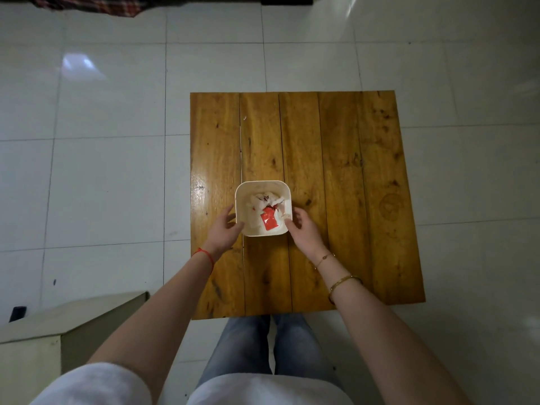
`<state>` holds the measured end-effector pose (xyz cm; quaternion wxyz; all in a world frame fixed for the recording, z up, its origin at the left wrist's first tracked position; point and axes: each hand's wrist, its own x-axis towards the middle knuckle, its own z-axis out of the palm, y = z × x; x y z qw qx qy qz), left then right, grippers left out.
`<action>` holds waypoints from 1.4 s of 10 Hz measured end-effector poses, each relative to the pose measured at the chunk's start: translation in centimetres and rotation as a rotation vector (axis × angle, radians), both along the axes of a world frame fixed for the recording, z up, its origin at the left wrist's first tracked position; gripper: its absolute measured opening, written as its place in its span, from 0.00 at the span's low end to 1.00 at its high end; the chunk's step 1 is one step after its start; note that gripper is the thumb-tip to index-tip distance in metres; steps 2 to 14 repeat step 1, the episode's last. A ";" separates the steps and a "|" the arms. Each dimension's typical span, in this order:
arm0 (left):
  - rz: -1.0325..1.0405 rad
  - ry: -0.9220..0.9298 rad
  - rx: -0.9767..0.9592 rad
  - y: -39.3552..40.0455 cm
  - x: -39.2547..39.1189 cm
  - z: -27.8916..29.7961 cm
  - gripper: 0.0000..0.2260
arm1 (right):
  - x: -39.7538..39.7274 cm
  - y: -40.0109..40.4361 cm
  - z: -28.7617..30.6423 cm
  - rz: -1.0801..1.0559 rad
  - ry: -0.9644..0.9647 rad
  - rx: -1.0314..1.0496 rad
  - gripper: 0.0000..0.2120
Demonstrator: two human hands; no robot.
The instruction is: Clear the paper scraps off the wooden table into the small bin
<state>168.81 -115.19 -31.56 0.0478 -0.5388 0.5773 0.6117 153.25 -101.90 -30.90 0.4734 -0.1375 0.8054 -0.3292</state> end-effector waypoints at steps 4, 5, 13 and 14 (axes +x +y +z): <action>-0.023 -0.075 -0.192 0.2 0.4 2.0 0.30 | -0.5 0.2 1.3 0.100 0.175 0.030 0.26; -0.023 -0.075 -0.192 0.2 0.4 2.0 0.30 | -0.5 0.2 1.3 0.100 0.175 0.030 0.26; -0.023 -0.075 -0.192 0.2 0.4 2.0 0.30 | -0.5 0.2 1.3 0.100 0.175 0.030 0.26; -0.023 -0.075 -0.192 0.2 0.4 2.0 0.30 | -0.5 0.2 1.3 0.100 0.175 0.030 0.26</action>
